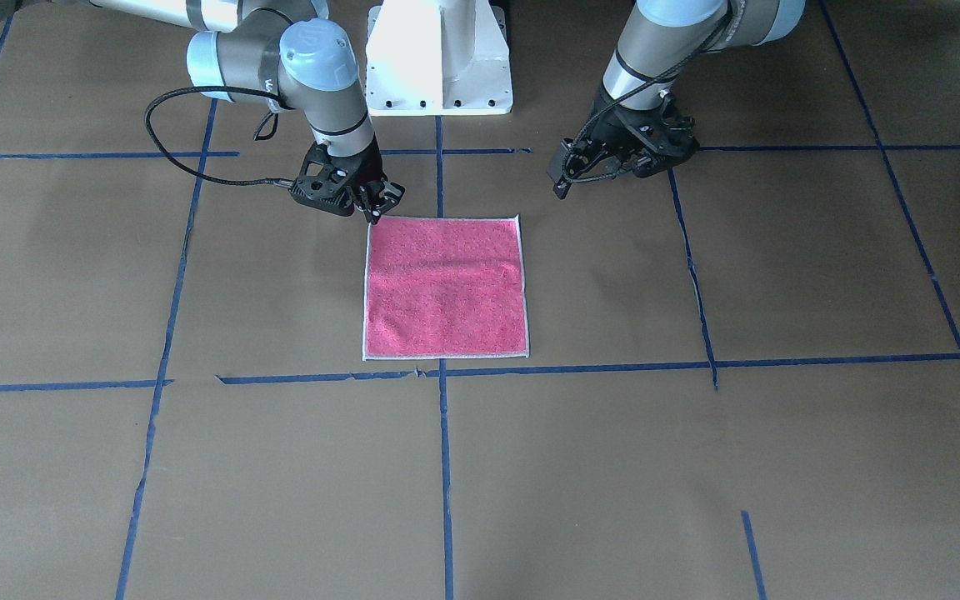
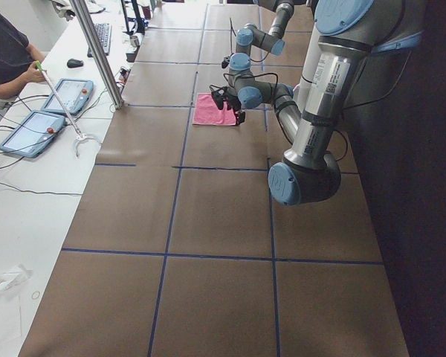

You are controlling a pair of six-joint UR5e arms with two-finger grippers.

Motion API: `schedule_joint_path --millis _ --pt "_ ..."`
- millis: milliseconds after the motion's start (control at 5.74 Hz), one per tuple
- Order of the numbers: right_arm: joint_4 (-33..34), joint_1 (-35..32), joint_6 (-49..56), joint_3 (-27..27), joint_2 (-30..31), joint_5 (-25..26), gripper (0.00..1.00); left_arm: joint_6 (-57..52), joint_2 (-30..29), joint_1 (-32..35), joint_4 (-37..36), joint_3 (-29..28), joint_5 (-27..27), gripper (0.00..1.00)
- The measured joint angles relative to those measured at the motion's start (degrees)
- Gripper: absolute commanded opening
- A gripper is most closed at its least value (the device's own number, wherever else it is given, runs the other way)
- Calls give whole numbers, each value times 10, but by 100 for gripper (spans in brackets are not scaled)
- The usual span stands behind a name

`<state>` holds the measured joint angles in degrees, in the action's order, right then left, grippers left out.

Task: Fold towel twice with both arms
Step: 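Lower both grippers onto the towel's nearer corners and close them, then pinch the nearer towel edge with both grippers and lift it slightly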

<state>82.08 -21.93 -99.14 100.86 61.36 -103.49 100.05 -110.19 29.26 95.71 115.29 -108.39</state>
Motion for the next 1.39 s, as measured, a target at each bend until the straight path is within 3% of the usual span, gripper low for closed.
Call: schedule_joint_path --millis 523,1220,1394 --pt "0 -2 0 4 4 -4 3 40 -62 -54 1 -90 45 96" --pt "0 -3 1 4 6 -4 4 40 -98 -68 19 -149 48 62" --pt "0 -3 1 4 6 -4 4 39 -99 -69 20 -152 48 62"
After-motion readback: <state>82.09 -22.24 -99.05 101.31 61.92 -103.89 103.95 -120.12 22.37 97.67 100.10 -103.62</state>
